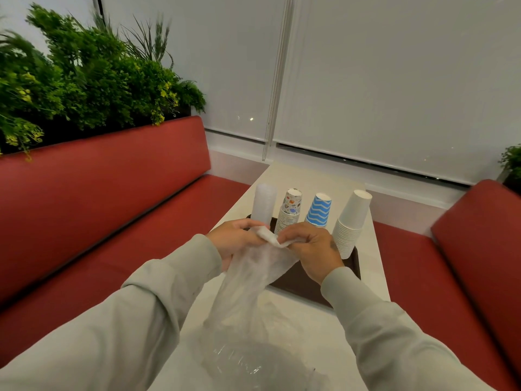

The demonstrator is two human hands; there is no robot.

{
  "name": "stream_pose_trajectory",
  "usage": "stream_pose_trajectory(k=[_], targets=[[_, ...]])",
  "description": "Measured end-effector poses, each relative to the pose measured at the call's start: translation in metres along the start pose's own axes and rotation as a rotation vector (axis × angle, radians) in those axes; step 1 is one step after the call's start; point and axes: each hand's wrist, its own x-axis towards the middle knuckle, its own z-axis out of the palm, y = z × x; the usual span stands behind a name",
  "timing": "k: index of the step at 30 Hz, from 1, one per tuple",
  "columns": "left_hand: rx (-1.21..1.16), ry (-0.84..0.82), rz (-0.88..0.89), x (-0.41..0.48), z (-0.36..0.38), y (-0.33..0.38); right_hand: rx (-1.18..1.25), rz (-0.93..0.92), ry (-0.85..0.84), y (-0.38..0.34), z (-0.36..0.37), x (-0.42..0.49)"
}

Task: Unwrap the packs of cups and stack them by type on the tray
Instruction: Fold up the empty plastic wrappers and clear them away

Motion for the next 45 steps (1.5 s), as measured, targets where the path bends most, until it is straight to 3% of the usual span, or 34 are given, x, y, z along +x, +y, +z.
stream_pose_trajectory(k=[4,7,9,13,19,34,38,42,45], targets=[[-0.105,-0.084,0.000,-0.003,0.000,0.004,-0.115,-0.051,0.018,0.001,0.003,-0.005],[-0.076,-0.030,0.033,0.000,-0.001,0.002,-0.133,-0.035,-0.065,-0.002,0.004,-0.010],[-0.046,0.003,0.039,0.002,-0.002,-0.001,-0.017,0.026,-0.111,-0.002,0.005,-0.011],[-0.066,0.012,0.028,0.000,0.002,-0.002,0.350,0.204,-0.023,-0.004,0.004,-0.009],[-0.036,-0.008,0.095,-0.002,0.008,-0.002,0.352,0.287,-0.070,-0.003,0.003,-0.011],[-0.032,-0.010,0.023,-0.009,0.018,-0.007,-0.025,-0.004,0.141,0.004,0.008,-0.013],[-0.072,-0.094,-0.020,-0.009,0.016,-0.003,-0.165,-0.119,0.137,0.004,0.007,-0.017],[-0.129,-0.141,-0.039,-0.011,0.015,0.003,-0.478,-0.381,0.138,0.013,0.005,-0.017],[-0.167,-0.096,-0.030,-0.008,0.010,0.002,-0.455,-0.386,0.080,0.012,0.003,-0.020]])
